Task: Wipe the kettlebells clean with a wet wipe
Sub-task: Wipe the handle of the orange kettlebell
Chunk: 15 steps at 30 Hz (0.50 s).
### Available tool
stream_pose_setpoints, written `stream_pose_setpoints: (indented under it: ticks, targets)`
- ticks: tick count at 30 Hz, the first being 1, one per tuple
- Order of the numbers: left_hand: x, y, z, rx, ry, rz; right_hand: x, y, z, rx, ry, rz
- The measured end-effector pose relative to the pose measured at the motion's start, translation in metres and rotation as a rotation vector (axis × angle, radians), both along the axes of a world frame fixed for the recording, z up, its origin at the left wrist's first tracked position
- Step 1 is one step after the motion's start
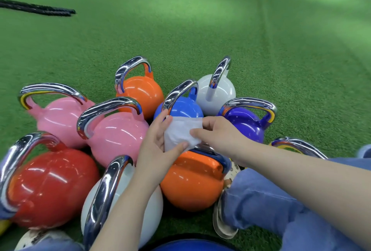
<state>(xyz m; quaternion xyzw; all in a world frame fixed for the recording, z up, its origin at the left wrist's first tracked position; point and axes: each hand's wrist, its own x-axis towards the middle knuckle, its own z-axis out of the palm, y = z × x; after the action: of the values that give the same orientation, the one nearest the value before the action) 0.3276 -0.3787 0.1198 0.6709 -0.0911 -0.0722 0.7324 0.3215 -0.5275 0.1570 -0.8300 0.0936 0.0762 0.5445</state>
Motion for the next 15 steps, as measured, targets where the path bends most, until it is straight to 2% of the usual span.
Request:
stream_pose_setpoints:
  ticks: [3, 7, 12, 15]
  targets:
    - [-0.004, 0.003, -0.002, -0.019, -0.002, 0.039, 0.005, 0.006, -0.001, 0.150, 0.015, -0.027]
    - [-0.007, 0.009, -0.008, 0.016, -0.057, 0.066, 0.009, 0.008, -0.002, 0.320, 0.142, -0.038]
    - [-0.007, 0.012, -0.018, 0.031, -0.041, 0.065, 0.016, 0.006, -0.008, 0.101, 0.104, -0.043]
    - [-0.004, 0.013, -0.021, 0.110, -0.058, 0.019, 0.020, 0.001, -0.009, -0.195, -0.049, -0.016]
